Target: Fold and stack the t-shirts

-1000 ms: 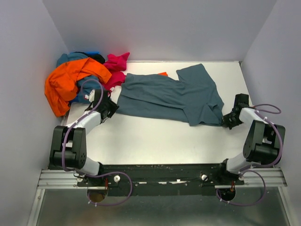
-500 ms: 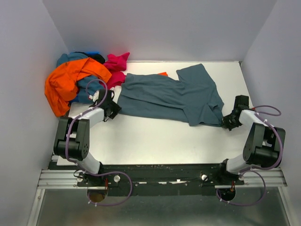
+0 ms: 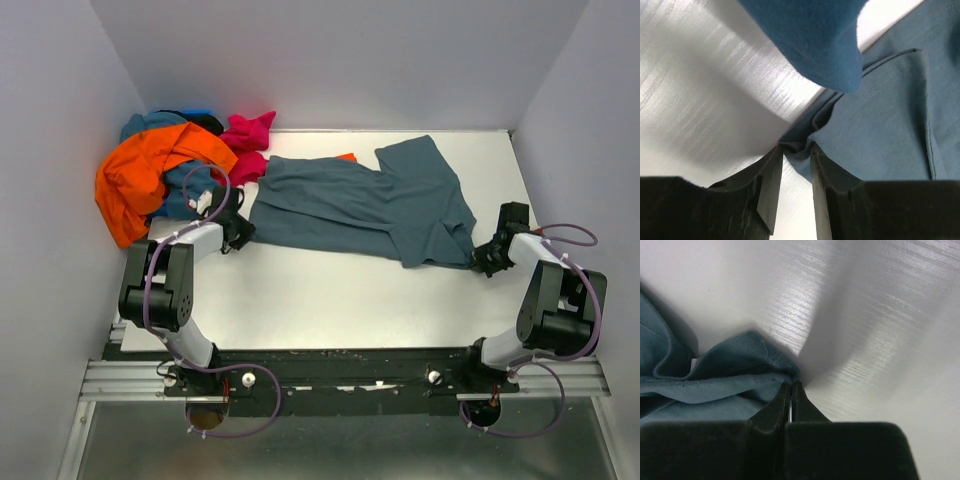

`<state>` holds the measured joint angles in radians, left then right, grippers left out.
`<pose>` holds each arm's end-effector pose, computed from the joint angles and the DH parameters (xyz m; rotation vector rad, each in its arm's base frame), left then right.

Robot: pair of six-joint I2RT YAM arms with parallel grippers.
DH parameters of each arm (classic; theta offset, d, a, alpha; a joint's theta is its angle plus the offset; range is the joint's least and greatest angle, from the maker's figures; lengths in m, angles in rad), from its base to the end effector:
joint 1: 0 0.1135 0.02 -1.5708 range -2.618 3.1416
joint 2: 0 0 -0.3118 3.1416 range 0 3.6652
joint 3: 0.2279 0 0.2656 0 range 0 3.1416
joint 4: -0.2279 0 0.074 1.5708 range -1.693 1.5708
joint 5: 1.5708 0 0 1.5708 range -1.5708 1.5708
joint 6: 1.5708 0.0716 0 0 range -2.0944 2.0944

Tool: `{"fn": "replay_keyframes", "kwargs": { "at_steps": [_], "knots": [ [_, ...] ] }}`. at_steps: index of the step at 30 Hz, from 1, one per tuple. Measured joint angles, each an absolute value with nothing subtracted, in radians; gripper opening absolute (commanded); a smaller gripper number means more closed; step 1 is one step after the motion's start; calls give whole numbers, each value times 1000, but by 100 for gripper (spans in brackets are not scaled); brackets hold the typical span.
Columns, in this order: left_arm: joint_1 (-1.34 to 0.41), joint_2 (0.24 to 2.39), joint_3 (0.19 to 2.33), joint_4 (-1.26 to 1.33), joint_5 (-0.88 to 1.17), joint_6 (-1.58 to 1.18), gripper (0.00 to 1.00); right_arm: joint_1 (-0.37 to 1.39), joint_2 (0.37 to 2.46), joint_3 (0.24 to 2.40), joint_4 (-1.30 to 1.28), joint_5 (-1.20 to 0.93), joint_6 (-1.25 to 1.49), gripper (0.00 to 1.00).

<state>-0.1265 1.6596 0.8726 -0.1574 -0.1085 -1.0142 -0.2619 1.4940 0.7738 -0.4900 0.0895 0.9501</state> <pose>0.3560 -0.0375 0.1656 -1.1303 2.2732 -0.3278 0.2702 -0.0790 0.1629 1.5974 2.2654 0.0536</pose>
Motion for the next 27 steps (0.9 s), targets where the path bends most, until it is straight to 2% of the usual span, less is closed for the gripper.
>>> {"fn": "replay_keyframes", "kwargs": {
  "at_steps": [2,3,6,15,22,27],
  "knots": [
    [-126,1666,877,-154,-109,-1013,36,-262,1494,774,-490,89,950,1],
    [-127,1669,878,-150,-109,-1013,30,-262,1494,774,-490,88,950,1],
    [-126,1683,883,-130,-105,-1013,1,-262,1494,773,-490,83,950,1],
    [-127,1685,836,7,-59,-976,0,-262,1444,754,-500,68,944,1],
    [-127,1602,892,-110,-70,-953,0,-262,1355,794,-572,62,941,1],
    [-126,1559,1076,-227,-69,-937,0,-262,1308,940,-647,34,942,1]
  ]
}}
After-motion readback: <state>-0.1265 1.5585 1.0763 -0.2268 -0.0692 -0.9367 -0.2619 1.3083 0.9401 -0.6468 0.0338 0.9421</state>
